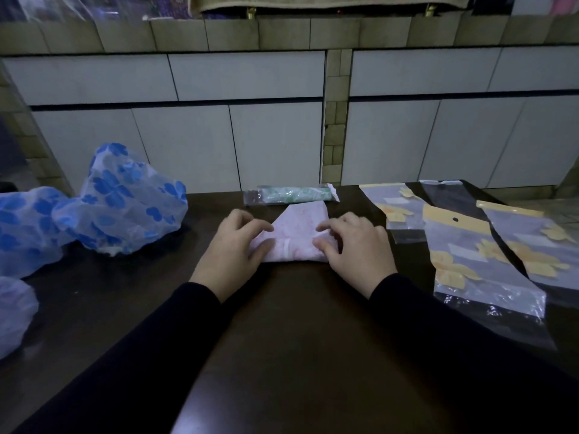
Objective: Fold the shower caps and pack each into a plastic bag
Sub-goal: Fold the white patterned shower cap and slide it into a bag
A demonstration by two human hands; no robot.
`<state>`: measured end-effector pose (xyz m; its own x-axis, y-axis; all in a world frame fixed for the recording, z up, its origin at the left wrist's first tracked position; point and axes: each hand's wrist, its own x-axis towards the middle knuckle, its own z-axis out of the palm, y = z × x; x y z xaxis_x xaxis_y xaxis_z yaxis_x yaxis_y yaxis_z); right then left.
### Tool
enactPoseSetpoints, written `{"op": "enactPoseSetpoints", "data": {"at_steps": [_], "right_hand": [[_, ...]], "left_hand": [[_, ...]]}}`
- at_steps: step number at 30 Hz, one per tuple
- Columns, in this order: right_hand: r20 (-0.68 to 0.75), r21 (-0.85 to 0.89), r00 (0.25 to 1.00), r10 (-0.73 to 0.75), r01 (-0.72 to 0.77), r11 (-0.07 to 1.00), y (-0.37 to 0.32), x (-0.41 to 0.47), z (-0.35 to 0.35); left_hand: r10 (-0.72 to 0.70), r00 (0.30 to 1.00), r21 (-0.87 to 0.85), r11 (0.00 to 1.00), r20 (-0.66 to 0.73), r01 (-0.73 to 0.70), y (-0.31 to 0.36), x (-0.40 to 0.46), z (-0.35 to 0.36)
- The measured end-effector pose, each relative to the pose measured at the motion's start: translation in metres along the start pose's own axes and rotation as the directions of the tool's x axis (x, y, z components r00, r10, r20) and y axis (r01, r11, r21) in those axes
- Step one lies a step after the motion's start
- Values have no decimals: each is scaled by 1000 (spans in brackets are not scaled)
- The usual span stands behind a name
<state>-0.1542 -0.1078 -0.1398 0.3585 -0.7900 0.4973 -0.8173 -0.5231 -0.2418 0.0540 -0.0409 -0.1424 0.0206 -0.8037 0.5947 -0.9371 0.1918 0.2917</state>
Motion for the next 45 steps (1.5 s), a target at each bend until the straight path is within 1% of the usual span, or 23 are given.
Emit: {"op": "enactPoseSetpoints", "data": {"at_steps": [1, 2, 3, 4, 5, 8, 10, 11, 14, 16, 18, 20, 23, 26, 29, 33, 35, 41, 43, 45], "right_hand": [[-22, -18, 998, -51, 51, 999, -1, 0, -2], [-19, -45, 995, -96, 95, 994, -3, 0, -4], [-4, -72, 992, -129, 128, 989, -4, -1, -5], [14, -92, 989, -145, 146, 985, -5, -1, -7], [35, -105, 988, -150, 153, 983, -5, -2, -8], [160, -139, 978, -138, 160, 977, -5, -3, -10], [245, -190, 961, -126, 175, 966, -8, -3, -10], [265, -213, 957, -121, 180, 960, -9, -3, -10], [290, -244, 951, -110, 184, 952, -8, -2, -10], [310, -247, 944, -110, 191, 950, -6, -2, -11], [320, -253, 940, -121, 208, 945, -6, -2, -11], [327, -258, 936, -134, 224, 940, -5, -1, -11], [324, -238, 932, -162, 246, 940, -1, 0, -13], [287, -192, 937, -199, 260, 946, 3, 1, -15], [251, -125, 947, -200, 236, 964, 2, 2, -14], [211, -94, 969, -130, 153, 984, -1, 5, -10], [199, -89, 974, -104, 124, 988, -3, 9, -8], [186, -124, 981, -53, 77, 989, -2, 24, 0], [209, -105, 978, -20, 42, 994, -2, 31, 2], [263, -101, 965, -3, 31, 994, -2, 37, 5]], "left_hand": [[85, 995, 43, 996, -46, -83, 1, 2, 0], [170, 983, 84, 983, -62, -165, 2, 3, 0], [238, 970, 113, 966, -46, -231, 4, 4, 0], [277, 961, 113, 955, -10, -274, 5, 5, 1], [272, 962, 84, 959, 20, -272, 7, 4, 2], [142, 987, -35, 990, 69, -140, 6, 2, 5], [106, 986, -26, 994, 127, -103, 3, 3, 6], [97, 981, -13, 995, 165, -96, 1, 5, 6], [54, 963, 5, 998, 265, -58, -2, 11, 6], [32, 951, 3, 999, 307, -34, -3, 13, 4], [24, 950, 7, 1000, 312, -28, -3, 13, 3], [25, 952, 46, 998, 303, -41, -3, 12, 3], [58, 958, 122, 988, 280, -96, -1, 11, 2], [127, 957, 155, 973, 261, -171, -2, 11, 0], [152, 954, 135, 972, 260, -192, -4, 12, -1], [145, 953, 147, 971, 265, -189, -4, 16, 0], [125, 956, 159, 972, 267, -172, -3, 18, 0], [26, 958, 118, 991, 284, -61, -10, 28, 6], [-20, 956, 113, 993, 294, -14, -13, 32, 9], [-67, 953, 89, 995, 297, 42, -13, 36, 10]]}}
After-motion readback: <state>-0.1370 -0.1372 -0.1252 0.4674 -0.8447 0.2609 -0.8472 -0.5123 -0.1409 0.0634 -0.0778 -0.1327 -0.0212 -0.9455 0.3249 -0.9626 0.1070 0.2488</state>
